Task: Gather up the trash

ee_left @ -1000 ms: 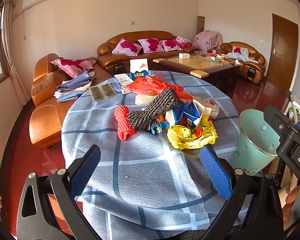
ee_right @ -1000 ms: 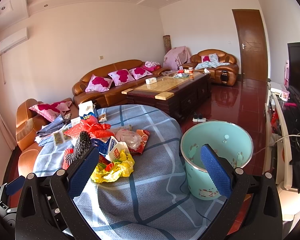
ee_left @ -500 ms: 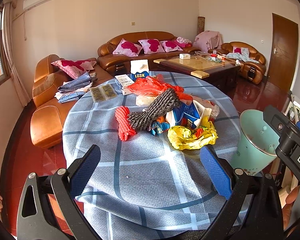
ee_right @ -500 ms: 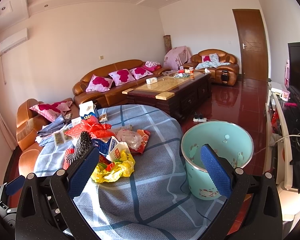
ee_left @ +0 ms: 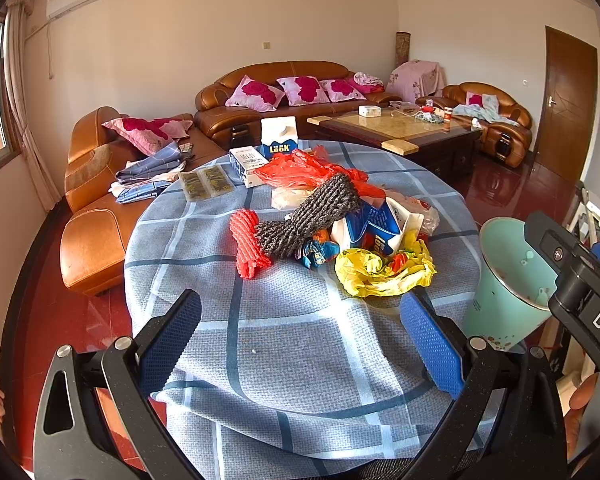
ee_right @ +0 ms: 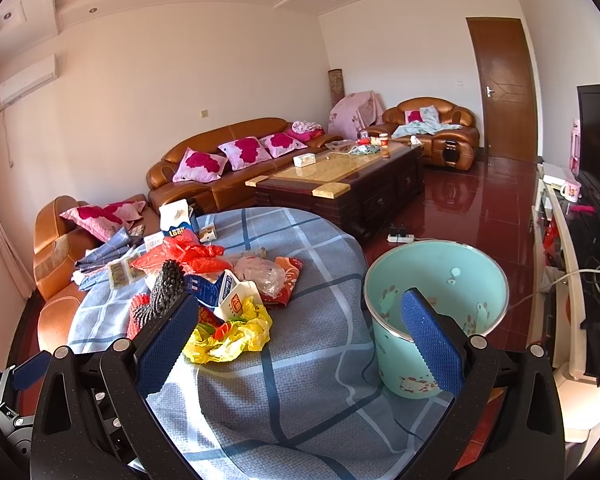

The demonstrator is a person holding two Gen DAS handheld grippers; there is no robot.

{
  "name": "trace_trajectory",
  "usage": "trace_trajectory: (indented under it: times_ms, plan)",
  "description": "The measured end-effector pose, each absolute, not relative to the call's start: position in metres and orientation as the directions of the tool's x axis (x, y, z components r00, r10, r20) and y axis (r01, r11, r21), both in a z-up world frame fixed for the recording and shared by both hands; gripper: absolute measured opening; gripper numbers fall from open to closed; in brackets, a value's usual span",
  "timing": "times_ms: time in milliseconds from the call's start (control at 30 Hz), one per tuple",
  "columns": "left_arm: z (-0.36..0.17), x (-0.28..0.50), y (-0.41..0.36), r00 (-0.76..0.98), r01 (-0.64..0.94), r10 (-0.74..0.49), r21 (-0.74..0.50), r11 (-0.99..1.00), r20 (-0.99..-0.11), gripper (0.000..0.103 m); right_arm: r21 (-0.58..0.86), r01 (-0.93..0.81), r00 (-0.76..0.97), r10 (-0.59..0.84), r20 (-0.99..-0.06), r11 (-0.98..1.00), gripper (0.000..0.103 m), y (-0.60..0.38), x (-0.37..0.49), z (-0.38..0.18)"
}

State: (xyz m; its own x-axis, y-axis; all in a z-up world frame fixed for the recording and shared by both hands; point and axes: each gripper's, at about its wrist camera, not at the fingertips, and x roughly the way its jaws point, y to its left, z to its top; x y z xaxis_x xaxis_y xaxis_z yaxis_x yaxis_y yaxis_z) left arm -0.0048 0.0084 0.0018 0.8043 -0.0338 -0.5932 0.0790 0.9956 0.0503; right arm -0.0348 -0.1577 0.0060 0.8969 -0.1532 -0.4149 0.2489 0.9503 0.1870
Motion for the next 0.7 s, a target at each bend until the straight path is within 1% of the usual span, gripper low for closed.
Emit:
trace_trajectory:
  times_ms: [700]
  plan:
    - [0.0010,-0.0046,0.0070,0.804,0.078,-0.032,0.052,0.996,-0.593,0.097,0.190,0.250,0.896,-0.153,-0.416,0.949,0.099,-0.1594,-0.0353,0.0067]
